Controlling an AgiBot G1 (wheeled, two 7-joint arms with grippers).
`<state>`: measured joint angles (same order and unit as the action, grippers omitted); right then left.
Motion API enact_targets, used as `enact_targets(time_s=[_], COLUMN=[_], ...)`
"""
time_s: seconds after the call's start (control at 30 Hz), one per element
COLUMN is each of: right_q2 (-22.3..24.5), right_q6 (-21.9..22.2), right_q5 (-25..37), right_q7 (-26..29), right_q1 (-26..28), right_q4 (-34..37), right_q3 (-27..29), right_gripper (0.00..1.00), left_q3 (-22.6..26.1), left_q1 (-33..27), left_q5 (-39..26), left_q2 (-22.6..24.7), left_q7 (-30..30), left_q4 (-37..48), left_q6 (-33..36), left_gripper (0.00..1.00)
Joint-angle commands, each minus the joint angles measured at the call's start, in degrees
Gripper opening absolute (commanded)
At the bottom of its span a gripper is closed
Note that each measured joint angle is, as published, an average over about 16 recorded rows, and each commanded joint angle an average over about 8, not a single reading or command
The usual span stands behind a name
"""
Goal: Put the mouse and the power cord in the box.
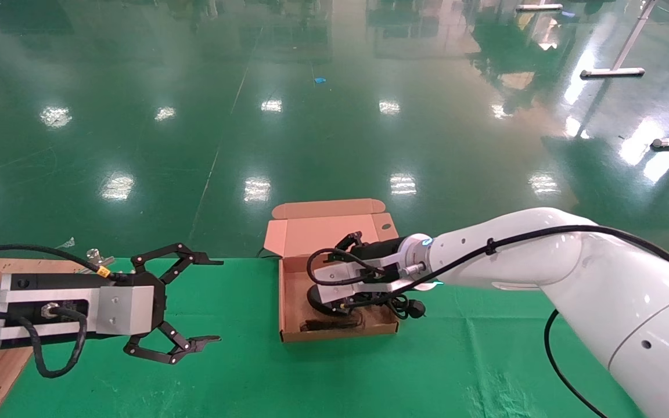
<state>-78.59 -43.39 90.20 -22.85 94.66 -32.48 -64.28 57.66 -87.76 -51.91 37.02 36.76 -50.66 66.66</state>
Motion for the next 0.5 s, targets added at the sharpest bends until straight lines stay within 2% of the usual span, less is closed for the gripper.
enact_targets(time_s=[0.03,0.23,0.5], right_q2=[0.0,1.1,6.4], right_q6=[-0.1,-1.4,-6.5], right_q5=[0.1,-1.1,-7.0], right_q7=[-0.1,0.8,4.9], right_q1=[0.1,-0.6,-4.7], right_q4=[0.1,-1.0,-6.0], right_q3=[0.1,1.6,7.4], right_gripper=[1.0,1.0,1.0], left_q3=[0.0,-0.9,-5.9], left_q1=[-0.1,0.4,3.6], left_q5=[0.0,0.2,1.4], left_q2=[0.1,0.2,-0.1], left_q7=[0.1,-0.9,-6.7], left_q4=[0.2,-0.1,-2.9], left_q6=[0.0,0.5,2.8], left_gripper=[1.0,1.0,1.0])
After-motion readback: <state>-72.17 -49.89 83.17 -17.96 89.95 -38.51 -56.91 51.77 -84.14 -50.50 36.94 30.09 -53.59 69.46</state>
